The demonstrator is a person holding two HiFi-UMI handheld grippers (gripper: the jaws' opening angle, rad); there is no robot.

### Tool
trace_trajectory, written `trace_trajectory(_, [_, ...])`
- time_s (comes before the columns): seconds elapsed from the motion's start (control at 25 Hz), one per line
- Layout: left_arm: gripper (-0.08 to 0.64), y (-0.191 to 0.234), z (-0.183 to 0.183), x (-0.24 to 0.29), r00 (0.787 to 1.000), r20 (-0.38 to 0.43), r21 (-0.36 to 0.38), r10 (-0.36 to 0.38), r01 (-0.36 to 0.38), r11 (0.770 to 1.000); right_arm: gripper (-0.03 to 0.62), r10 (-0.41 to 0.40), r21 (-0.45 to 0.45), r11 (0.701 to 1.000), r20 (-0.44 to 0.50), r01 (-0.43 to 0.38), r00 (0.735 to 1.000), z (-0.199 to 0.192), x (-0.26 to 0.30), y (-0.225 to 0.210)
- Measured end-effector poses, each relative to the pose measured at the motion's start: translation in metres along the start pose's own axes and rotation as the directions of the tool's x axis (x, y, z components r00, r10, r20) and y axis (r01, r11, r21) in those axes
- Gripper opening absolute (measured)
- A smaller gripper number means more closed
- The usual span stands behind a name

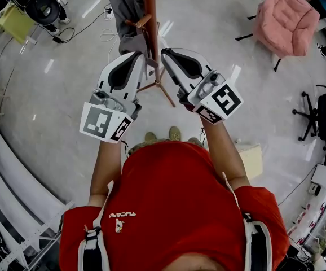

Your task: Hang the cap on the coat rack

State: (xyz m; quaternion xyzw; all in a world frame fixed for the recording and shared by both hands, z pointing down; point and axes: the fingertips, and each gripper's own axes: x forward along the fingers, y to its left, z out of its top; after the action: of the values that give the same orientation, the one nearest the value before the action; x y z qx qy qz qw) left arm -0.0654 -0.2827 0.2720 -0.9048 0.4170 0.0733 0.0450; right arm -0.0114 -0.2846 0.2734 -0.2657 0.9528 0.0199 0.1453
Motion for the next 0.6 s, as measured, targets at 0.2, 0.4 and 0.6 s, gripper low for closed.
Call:
trace_trajectory(0.2, [0.008, 0.0006, 0.0012, 0.0015, 1.0, 0.003, -0.004, 0.002, -0.002, 1.0, 0.023, -0.012, -0.022, 1.0, -0.002, 0.012, 1.0, 0.0007, -0.005, -0.0028])
trace_trajectory(0.4, [0.009, 0.0023, 0.0021, 0.0023, 1.0, 0.007, -0.01, 0.004, -0.004, 1.0, 0.023, -0.013, -0.029, 0.999, -0.005, 0.013, 1.0, 0.0016, -0.0043, -0.004])
trace_trajectory(0.6, [0.008, 0.0028, 0.0007, 0.0029, 1.0, 0.006, -0.012, 0.003, -0.003, 1.0, 0.023, -0.009, -0.028, 1.0, -0.006, 0.008, 1.0, 0.001, -0.0021, -0.005])
